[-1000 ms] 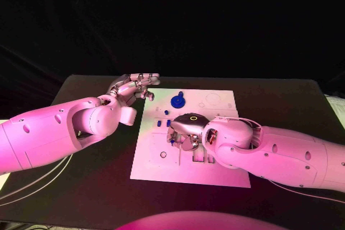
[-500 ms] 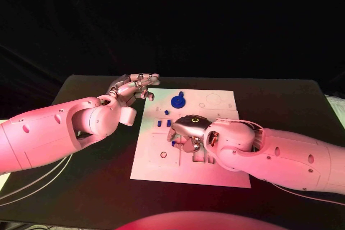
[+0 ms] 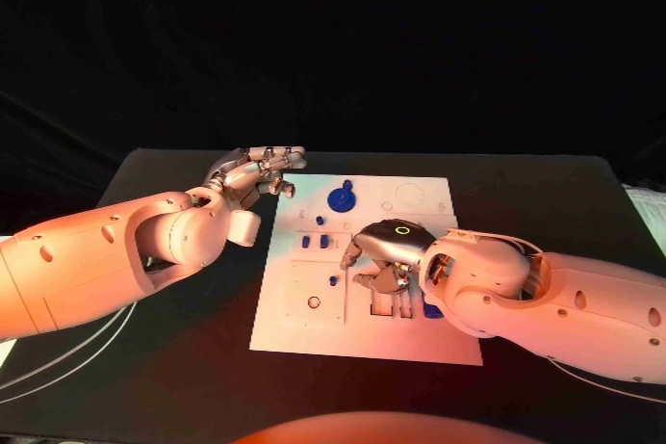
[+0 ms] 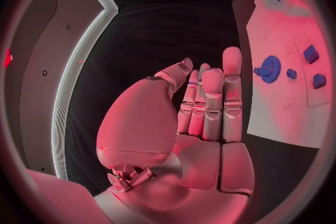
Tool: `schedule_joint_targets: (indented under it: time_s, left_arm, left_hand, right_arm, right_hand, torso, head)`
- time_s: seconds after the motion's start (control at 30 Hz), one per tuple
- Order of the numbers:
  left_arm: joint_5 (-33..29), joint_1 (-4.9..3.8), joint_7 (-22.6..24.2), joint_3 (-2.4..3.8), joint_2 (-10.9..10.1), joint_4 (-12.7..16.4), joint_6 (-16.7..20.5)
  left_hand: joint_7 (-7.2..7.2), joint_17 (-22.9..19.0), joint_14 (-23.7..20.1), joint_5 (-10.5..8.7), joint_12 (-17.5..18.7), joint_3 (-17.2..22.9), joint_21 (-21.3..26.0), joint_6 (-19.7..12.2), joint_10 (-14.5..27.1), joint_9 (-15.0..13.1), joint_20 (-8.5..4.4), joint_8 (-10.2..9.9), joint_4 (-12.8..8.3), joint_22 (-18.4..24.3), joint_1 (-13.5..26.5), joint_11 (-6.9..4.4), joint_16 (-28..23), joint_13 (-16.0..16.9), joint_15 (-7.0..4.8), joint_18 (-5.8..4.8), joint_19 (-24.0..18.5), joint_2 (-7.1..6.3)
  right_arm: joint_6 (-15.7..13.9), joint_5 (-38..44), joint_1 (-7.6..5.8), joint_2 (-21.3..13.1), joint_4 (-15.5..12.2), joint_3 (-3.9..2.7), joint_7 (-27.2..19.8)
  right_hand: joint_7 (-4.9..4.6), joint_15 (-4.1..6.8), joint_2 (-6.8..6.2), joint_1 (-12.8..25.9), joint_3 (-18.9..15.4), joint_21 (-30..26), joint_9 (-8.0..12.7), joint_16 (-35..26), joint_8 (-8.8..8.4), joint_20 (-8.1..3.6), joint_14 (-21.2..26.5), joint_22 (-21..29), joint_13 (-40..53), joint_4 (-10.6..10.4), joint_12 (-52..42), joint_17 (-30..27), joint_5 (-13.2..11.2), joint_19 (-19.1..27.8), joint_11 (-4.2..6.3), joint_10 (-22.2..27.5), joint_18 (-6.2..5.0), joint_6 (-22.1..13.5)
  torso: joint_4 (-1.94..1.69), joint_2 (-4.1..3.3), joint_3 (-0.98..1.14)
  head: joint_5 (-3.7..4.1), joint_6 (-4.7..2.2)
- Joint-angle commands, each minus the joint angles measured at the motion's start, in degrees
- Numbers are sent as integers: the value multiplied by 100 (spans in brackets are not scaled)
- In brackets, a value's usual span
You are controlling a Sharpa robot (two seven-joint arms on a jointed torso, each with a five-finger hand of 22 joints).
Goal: Assemble the parts on the task board
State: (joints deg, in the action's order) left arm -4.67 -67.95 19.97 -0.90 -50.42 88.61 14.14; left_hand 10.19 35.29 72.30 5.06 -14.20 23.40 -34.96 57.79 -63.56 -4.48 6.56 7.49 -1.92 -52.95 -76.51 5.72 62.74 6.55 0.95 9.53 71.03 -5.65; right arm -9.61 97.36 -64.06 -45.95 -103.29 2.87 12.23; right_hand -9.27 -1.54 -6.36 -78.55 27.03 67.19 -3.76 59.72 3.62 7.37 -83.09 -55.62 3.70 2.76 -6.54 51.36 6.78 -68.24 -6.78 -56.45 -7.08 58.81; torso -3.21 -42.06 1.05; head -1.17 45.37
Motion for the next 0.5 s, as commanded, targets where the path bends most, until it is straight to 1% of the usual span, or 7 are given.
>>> schedule_joint_targets:
  time_s: [0.03,0.23,0.3,0.37,0.5]
  left_arm:
    - [23,-2,5,4,5,1,-124]
    - [23,-1,-1,3,23,-15,-138]
    - [23,-1,-3,3,32,-22,-144]
    - [23,0,-5,3,40,-30,-151]
    - [26,2,-5,2,42,-37,-156]
  left_hand:
    - [-18,-5,-34,-3,-19,-38,17,-37,25,7,-7,4,-4,5,-32,-3,-21,4,-11,56,-44,14]
    - [-17,-20,-44,-2,-24,-41,36,-41,32,8,-5,4,-7,18,-41,-2,-27,5,-10,58,-52,19]
    - [-17,-20,-44,-2,-24,-41,36,-41,32,8,-5,4,-7,18,-41,-2,-27,5,-10,58,-52,19]
    - [-17,-20,-44,-2,-24,-41,36,-41,32,8,-5,4,-7,18,-41,-2,-27,5,-10,58,-52,19]
    - [-17,-20,-44,-2,-24,-41,36,-41,32,8,-5,4,-7,18,-41,-2,-27,5,-10,58,-52,19]
  right_arm:
    - [-310,-93,-74,-135,-95,-22,92]
    - [-448,-97,-224,-377,-90,-68,175]
    - [-452,-97,-263,-447,-57,-81,205]
    - [-416,-93,-298,-530,-25,-90,247]
    - [-258,21,-330,-648,-8,-97,351]
  right_hand:
    - [29,22,-57,10,-52,-30,8,-39,-19,-20,19,25,-9,12,-11,-34,15,-2,13,72,-59,-104]
    - [65,-4,-78,-10,-133,-78,4,-100,-14,-2,17,73,-10,27,39,-100,6,3,-27,304,-61,-272]
    - [65,-4,-78,-11,-133,-76,4,-98,-14,-2,16,69,-10,27,39,-98,6,0,-27,305,-60,-273]
    - [55,0,-64,-15,-142,-72,-2,-99,-4,3,12,60,-1,23,8,-99,6,-12,-18,266,-58,-263]
    - [54,21,-48,-17,-164,-73,-14,-94,12,-3,-3,57,9,11,-76,-95,2,-30,14,134,-59,-214]
  torso:
    - [8,4,0]
    - [2,0,-2]
    - [-8,-5,-2]
    - [-12,-7,-3]
    - [-11,-11,-2]
  head:
    - [34,-35]
    - [93,-92]
    - [110,-102]
    - [122,-104]
    - [116,-100]
